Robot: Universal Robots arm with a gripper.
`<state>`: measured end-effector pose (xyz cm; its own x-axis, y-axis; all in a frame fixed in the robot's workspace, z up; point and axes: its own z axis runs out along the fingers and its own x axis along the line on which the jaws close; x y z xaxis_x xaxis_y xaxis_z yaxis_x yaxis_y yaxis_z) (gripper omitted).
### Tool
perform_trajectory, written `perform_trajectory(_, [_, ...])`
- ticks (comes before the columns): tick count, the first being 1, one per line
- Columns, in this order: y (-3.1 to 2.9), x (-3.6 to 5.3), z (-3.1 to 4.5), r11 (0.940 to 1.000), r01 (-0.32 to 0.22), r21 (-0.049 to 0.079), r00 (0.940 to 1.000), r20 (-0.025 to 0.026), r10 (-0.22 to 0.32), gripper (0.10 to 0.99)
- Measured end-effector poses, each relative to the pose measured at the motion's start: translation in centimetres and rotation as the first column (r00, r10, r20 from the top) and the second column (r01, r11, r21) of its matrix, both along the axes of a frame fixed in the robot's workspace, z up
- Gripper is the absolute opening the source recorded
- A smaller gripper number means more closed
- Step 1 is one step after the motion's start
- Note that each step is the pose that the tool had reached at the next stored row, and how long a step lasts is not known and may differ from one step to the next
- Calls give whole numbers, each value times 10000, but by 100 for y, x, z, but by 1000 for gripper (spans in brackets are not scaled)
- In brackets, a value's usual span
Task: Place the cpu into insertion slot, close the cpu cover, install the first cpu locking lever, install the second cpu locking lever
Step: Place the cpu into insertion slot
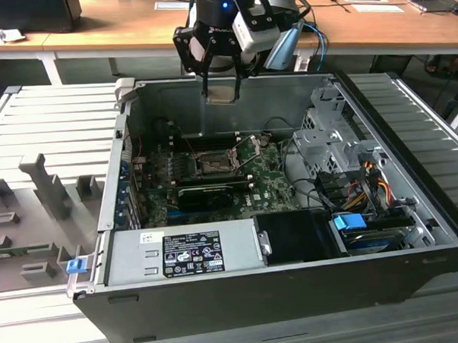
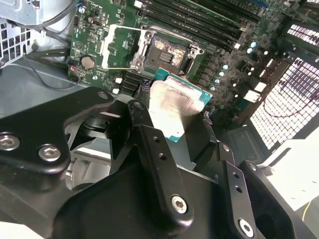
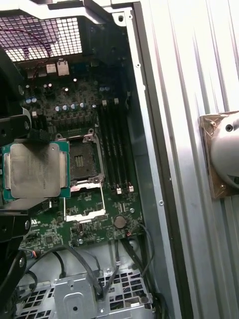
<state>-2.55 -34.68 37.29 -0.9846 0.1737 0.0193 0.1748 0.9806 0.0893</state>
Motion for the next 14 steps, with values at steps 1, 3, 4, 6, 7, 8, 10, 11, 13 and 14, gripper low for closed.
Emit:
perform_trajectory(1, [0, 0, 0, 10000, 89, 0, 10000, 0, -89, 525])
perform_trajectory(3, [0, 0, 0, 9998, 223, 0, 9998, 0, -223, 525])
perform_trajectory(4, [0, 0, 0, 9996, 286, 0, 9996, 0, -286, 525])
perform_trajectory(6, [0, 0, -1, 9993, 383, 0, 9993, -1, -383, 525])
perform_trajectory(7, [0, 0, -1, 9989, 467, 0, 9989, -1, -467, 525])
perform_trajectory(8, [0, 0, -1, 9986, 526, 0, 9986, -1, -526, 525])
perform_trajectory(10, [0, 0, -2, 9979, 643, 1, 9979, -1, -643, 525])
perform_trajectory(11, [0, 0, -2, 9975, 702, 0, 9975, 0, -702, 525])
perform_trajectory(13, [0, 0, -2, 9967, 814, 0, 9967, -1, -814, 525])
perform_trajectory(14, [0, 0, -3, 9964, 844, 0, 9964, -1, -844, 525])
